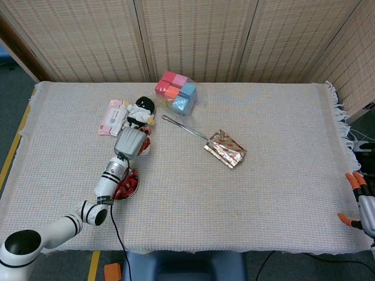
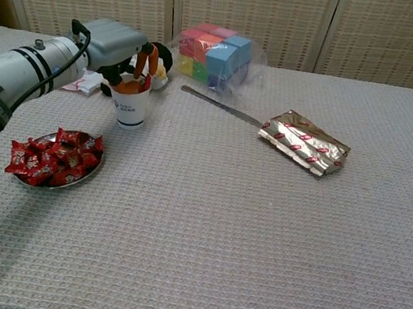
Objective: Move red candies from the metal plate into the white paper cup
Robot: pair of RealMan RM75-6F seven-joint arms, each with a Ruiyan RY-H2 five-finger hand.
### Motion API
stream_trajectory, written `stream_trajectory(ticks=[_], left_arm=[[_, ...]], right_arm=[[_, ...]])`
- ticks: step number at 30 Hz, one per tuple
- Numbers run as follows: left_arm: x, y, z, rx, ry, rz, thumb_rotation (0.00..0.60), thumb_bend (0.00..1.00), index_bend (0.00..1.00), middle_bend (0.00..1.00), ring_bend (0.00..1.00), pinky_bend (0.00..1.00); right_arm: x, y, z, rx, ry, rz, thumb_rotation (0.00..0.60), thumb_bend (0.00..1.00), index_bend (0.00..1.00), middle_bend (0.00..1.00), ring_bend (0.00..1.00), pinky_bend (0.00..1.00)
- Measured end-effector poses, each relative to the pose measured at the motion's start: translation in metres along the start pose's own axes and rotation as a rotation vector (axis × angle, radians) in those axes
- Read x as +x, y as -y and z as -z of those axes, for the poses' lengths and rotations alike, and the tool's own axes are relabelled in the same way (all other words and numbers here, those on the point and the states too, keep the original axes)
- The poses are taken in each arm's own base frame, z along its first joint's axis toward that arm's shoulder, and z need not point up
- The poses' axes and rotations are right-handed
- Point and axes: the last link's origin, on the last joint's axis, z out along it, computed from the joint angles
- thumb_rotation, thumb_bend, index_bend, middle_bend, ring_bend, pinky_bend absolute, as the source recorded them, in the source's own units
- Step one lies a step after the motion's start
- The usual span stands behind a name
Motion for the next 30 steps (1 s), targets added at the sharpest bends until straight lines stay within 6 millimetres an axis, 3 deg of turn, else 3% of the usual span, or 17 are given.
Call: stream_trajectory(ticks=[8, 12, 15, 20, 25, 30], left_arm=[[0.005, 0.003, 0.007, -0.002, -0.014, 0.007, 0.600, 0.42, 0.33, 0.39, 0.46, 0.92], [0.007, 0.005, 0.023, -0.011, -0.024, 0.034, 0.600, 0.41, 0.30, 0.37, 0.46, 0.93], [0.006, 0.005, 0.045, -0.035, -0.015, 0.071, 0.600, 0.39, 0.21, 0.31, 0.41, 0.93], [-0.004, 0.010, 0.107, -0.071, 0.052, 0.127, 0.600, 0.38, 0.06, 0.18, 0.28, 0.95], [-0.022, 0.032, 0.173, -0.043, 0.150, 0.124, 0.600, 0.37, 0.02, 0.12, 0.21, 0.95], [-0.033, 0.048, 0.202, 0.009, 0.187, 0.107, 0.600, 0.38, 0.03, 0.11, 0.19, 0.95]], right_arm=[[0.001, 0.001, 0.002, 0.006, -0.001, -0.001, 0.600, 0.09, 0.00, 0.00, 0.00, 0.00], [0.001, 0.001, 0.003, 0.014, -0.002, -0.002, 0.600, 0.09, 0.00, 0.00, 0.00, 0.00], [0.001, 0.003, 0.005, 0.023, -0.002, -0.002, 0.600, 0.09, 0.00, 0.00, 0.00, 0.00], [0.002, 0.005, 0.008, 0.037, -0.005, -0.002, 0.600, 0.09, 0.00, 0.00, 0.00, 0.00], [0.000, 0.008, 0.010, 0.053, 0.000, 0.000, 0.600, 0.09, 0.00, 0.00, 0.00, 0.00], [-0.001, 0.011, 0.011, 0.067, 0.004, 0.001, 0.600, 0.09, 0.00, 0.00, 0.00, 0.00]])
